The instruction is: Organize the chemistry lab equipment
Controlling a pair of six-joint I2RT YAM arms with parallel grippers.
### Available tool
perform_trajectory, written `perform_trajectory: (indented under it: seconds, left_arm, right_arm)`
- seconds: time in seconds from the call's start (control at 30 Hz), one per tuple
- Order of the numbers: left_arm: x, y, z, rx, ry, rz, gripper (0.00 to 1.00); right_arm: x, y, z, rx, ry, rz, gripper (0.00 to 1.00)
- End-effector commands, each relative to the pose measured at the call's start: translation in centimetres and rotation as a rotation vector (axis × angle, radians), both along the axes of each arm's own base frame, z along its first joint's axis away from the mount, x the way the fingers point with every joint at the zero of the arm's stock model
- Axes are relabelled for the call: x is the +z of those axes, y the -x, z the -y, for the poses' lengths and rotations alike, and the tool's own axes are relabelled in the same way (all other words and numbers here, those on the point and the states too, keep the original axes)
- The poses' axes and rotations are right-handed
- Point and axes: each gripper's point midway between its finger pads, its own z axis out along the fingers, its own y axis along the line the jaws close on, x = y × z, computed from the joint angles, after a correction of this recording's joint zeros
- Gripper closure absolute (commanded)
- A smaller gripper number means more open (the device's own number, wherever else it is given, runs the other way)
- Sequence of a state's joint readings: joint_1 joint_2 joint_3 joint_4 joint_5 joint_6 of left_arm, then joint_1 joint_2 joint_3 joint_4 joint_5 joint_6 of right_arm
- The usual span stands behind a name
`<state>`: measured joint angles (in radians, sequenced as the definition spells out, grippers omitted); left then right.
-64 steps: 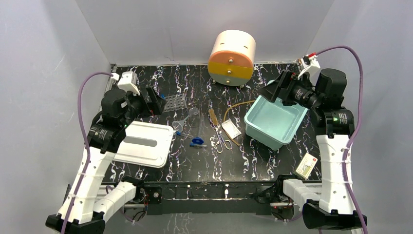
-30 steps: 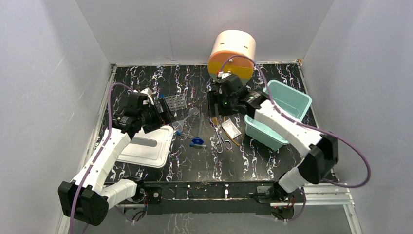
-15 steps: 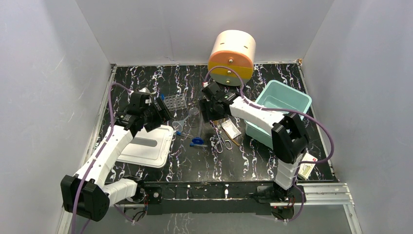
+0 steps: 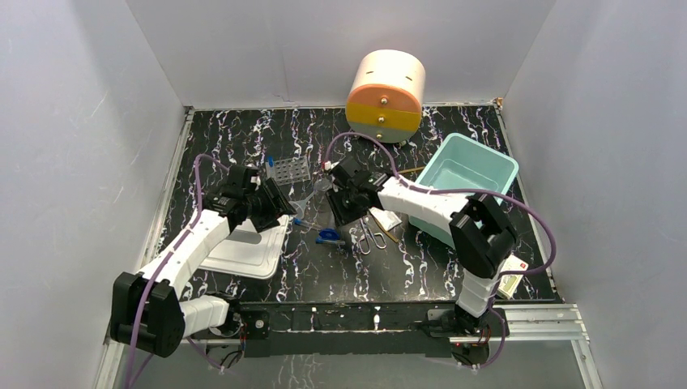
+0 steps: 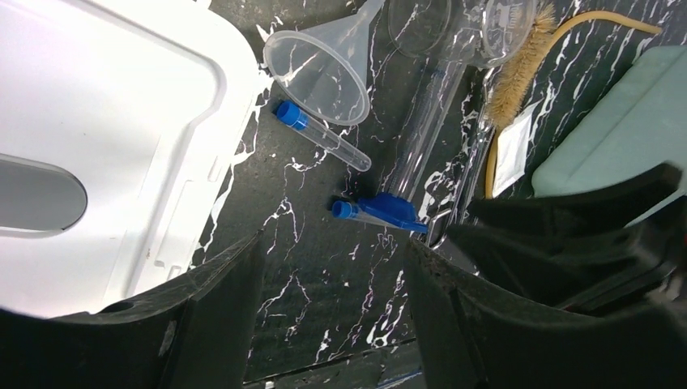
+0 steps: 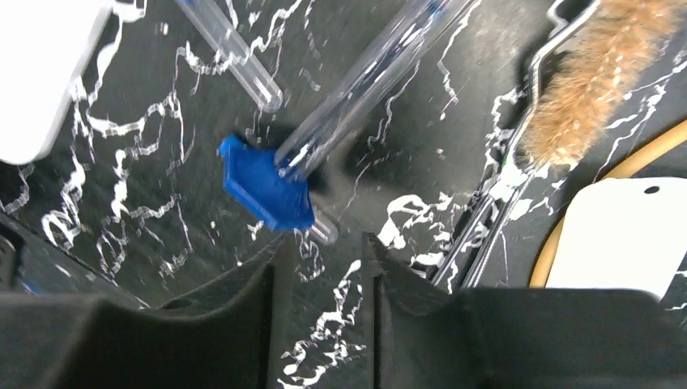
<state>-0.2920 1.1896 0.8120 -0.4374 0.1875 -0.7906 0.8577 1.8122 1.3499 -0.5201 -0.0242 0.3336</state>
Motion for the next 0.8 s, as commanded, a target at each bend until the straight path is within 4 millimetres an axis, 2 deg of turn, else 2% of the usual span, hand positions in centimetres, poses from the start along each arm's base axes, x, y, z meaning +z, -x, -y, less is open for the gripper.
perform_trajectory:
  seconds: [0.0, 0.13, 0.27, 0.4, 0.6, 0.77]
  left_arm:
    - [1.1, 0.0, 0.2, 0.016, 0.027, 0.038, 0.4]
    - [1.7, -0.2, 0.0, 0.013, 0.012, 0.06, 0.41]
    - [2.1, -0.5, -0.2, 0.008, -0.008, 0.067, 0.41]
    - [2.4, -0.5, -0.2, 0.009, -0.004, 0.069, 0.41]
    - [3.0, -0.6, -0.4, 0.032, -0.002, 0.075, 0.39]
    - [3.0, -0.5, -1.5, 0.086, -0.046, 0.055, 0.37]
  right_arm:
    - [1.9, 1.9, -0.1, 0.114, -0.045, 0.068, 0.62]
    - [1.0, 3.3, 0.7, 0.19, -0.012, 0.111, 0.63]
    - [0.4, 4.3, -0.1, 0.284, -0.032, 0.143, 0.51]
    - [-0.4, 4.2, -0.9, 0.327, -0.033, 0.171, 0.45]
    - [-2.1, 3.2, -1.6, 0.365, 0.003, 0.217, 0.44]
    - [-3.6, 3.1, -1.9, 0.4, 0.022, 0.205, 0.45]
